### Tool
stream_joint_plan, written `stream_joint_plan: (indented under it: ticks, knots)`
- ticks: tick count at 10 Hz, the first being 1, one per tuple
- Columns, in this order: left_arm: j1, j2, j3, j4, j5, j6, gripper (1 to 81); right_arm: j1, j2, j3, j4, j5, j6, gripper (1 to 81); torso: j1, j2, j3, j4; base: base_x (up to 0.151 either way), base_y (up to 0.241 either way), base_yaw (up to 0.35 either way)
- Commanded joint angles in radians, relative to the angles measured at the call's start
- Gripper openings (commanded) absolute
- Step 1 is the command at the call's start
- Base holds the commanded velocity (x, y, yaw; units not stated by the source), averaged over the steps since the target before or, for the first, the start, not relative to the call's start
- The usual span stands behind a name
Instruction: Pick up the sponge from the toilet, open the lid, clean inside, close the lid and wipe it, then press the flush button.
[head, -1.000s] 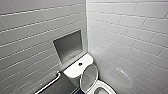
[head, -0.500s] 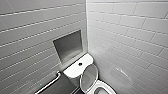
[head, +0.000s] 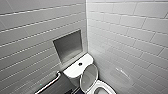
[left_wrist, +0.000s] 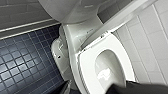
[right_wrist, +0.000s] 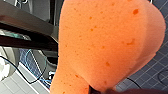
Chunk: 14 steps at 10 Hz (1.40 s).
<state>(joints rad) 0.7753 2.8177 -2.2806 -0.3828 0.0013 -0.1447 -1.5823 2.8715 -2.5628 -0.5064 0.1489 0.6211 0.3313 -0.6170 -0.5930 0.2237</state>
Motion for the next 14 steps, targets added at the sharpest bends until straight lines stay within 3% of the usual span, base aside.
stream_joint_plan:
  ticks: [1, 9, 13, 14]
  knots:
    - [-0.182, -0.030, -0.028, -0.071, 0.026, -0.113, 81.1, -0.008, -0.004, 0.000, -0.015, -0.049, -0.003, 1.0, 0.000, 0.000, 0.000, 0.000, 0.000, 0.000, 0.000]
    - [-0.296, 0.039, -0.043, -0.071, 0.026, -0.142, 81.1, -0.025, -0.001, -0.017, -0.004, -0.015, 0.002, 1.0, 0.000, 0.001, 0.000, 0.000, 0.000, 0.000, 0.000]
    - [-0.301, 0.071, -0.137, -0.074, 0.026, -0.145, 81.1, -0.032, 0.001, -0.017, -0.004, -0.015, 0.003, 1.0, 0.000, 0.001, 0.000, 0.000, 0.000, 0.000, 0.000]
    - [-0.294, 0.060, -0.158, -0.091, 0.028, -0.189, 81.1, -0.031, 0.001, -0.017, -0.004, -0.015, 0.005, 1.0, 0.000, 0.001, 0.000, 0.000, 0.000, 0.000, 0.000]
